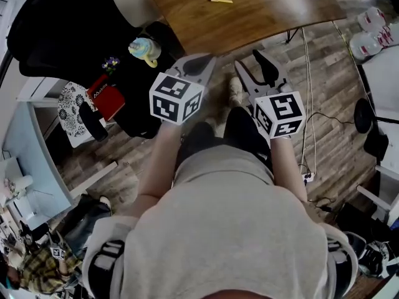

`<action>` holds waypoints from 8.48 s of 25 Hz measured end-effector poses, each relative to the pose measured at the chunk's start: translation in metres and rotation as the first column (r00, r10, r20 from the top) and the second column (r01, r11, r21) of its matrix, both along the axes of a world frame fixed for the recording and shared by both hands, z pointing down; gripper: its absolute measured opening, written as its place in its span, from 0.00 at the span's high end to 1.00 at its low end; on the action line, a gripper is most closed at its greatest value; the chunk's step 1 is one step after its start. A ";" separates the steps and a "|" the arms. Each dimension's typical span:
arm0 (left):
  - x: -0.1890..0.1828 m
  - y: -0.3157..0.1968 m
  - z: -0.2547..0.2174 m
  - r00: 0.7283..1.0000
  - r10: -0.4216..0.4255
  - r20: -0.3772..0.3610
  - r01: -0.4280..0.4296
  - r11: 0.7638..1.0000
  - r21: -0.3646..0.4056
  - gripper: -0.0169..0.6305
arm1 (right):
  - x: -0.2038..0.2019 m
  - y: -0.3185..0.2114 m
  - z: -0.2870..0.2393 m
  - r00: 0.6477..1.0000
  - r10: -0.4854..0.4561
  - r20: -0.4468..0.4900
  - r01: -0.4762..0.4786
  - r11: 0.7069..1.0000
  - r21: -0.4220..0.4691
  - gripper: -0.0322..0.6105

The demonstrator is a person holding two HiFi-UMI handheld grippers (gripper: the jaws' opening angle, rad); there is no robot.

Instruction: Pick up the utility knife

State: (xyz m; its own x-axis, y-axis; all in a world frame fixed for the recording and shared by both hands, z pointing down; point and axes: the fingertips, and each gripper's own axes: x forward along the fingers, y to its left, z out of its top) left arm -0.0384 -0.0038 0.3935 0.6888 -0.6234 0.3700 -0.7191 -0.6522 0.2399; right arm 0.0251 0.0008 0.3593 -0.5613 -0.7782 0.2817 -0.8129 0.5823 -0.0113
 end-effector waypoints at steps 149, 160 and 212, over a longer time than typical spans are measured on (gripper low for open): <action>-0.004 -0.330 -0.019 0.970 -0.241 0.020 0.239 0.968 0.082 0.95 | -0.024 -0.363 -0.033 0.924 -0.352 -0.148 0.373 0.914 0.156 0.84; -0.003 -0.329 -0.084 0.974 -0.224 0.017 0.215 0.951 0.221 0.95 | -0.012 -0.346 -0.099 0.948 -0.319 -0.009 0.309 0.912 0.271 0.84; 0.026 -0.295 -0.093 0.983 -0.183 -0.015 0.181 0.951 0.250 0.95 | 0.004 -0.305 -0.084 0.872 -0.332 0.359 0.294 0.943 0.158 0.84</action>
